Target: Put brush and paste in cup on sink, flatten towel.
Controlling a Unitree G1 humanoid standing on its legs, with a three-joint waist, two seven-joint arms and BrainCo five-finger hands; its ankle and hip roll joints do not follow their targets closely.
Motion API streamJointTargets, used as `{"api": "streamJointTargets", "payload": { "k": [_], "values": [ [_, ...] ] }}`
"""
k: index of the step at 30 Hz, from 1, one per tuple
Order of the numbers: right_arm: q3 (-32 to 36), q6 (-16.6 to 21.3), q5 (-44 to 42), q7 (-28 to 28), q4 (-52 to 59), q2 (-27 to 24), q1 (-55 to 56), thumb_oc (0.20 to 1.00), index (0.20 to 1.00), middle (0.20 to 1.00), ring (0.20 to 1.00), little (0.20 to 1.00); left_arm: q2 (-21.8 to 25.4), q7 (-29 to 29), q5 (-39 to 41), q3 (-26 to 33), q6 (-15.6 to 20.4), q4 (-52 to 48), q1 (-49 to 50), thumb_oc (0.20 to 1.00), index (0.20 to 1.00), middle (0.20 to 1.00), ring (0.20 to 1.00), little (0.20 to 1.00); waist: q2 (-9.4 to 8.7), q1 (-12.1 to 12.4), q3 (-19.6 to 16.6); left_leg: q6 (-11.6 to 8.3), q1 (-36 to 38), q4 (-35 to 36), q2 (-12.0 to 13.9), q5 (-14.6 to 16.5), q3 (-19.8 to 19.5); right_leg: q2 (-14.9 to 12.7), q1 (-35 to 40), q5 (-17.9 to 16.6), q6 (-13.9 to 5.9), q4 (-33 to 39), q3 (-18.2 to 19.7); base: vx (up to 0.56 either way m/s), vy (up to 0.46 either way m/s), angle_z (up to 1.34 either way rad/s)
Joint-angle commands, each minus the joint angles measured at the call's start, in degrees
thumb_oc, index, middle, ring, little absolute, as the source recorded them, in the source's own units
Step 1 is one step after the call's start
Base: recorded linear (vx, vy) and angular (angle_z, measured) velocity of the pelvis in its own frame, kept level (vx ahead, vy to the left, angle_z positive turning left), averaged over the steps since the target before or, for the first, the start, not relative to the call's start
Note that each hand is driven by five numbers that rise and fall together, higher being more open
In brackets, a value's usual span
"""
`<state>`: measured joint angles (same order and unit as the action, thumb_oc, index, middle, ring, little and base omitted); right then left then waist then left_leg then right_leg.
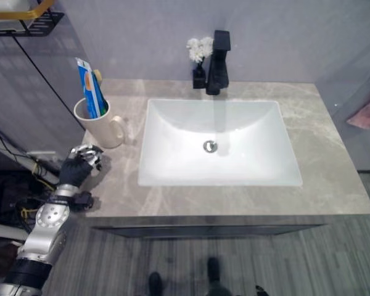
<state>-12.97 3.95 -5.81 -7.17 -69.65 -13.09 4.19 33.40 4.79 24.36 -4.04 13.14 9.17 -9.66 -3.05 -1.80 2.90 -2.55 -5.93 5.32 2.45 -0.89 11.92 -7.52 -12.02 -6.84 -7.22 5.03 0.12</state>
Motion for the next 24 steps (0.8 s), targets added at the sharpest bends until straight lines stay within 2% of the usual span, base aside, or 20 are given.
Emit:
{"api": "streamJointTargets", "payload": {
  "k": [1, 6, 24],
  "values": [
    [-1.3, -0.1, 1.5, 0.6, -0.2, 0.3, -1.4, 1.0, 1.0, 1.0, 1.0, 1.0, 2.3, 0.9, 0.3, 0.5, 1.2, 2.0, -4.9, 0.2, 0.2, 0.2, 0.2, 0.2, 0.15, -0.9, 3.9, 0.32, 0.6, -1.6, -0.6, 2.2, -0.8, -0.8, 5.4, 4.2, -2.19, 0.0, 0.2, -0.01, 0.008, -0.05],
    [-2.0, 0.2, 2.0, 0.4, -0.1, 0.3, -2.0, 1.0, 1.0, 1.0, 1.0, 1.0, 2.5, 3.3, -1.9, 0.5, 1.7, 4.2, -8.0, 0.2, 0.2, 0.2, 0.2, 0.2, 0.08, -1.1, 4.0, 0.37, -0.8, -2.2, -0.6, 2.1, 0.2, -0.9, 3.7, 3.4, -2.47, 0.0, 1.5, -0.03, -0.001, -0.13],
    [-3.2, 0.5, 1.6, -0.2, 0.1, -1.1, -2.4, 1.0, 1.0, 1.0, 1.0, 1.0, 5.4, 8.8, -2.4, -2.3, 1.2, 15.3, -21.3, 0.2, 0.2, 0.2, 0.2, 0.2, -1.1, -2.5, 4.9, 0.42, -5.9, -5.7, -0.3, 2.1, -0.1, -0.4, -0.2, 1.7, -2.1, 0.0, 3.1, -0.03, -0.016, -0.07]
  ]
}}
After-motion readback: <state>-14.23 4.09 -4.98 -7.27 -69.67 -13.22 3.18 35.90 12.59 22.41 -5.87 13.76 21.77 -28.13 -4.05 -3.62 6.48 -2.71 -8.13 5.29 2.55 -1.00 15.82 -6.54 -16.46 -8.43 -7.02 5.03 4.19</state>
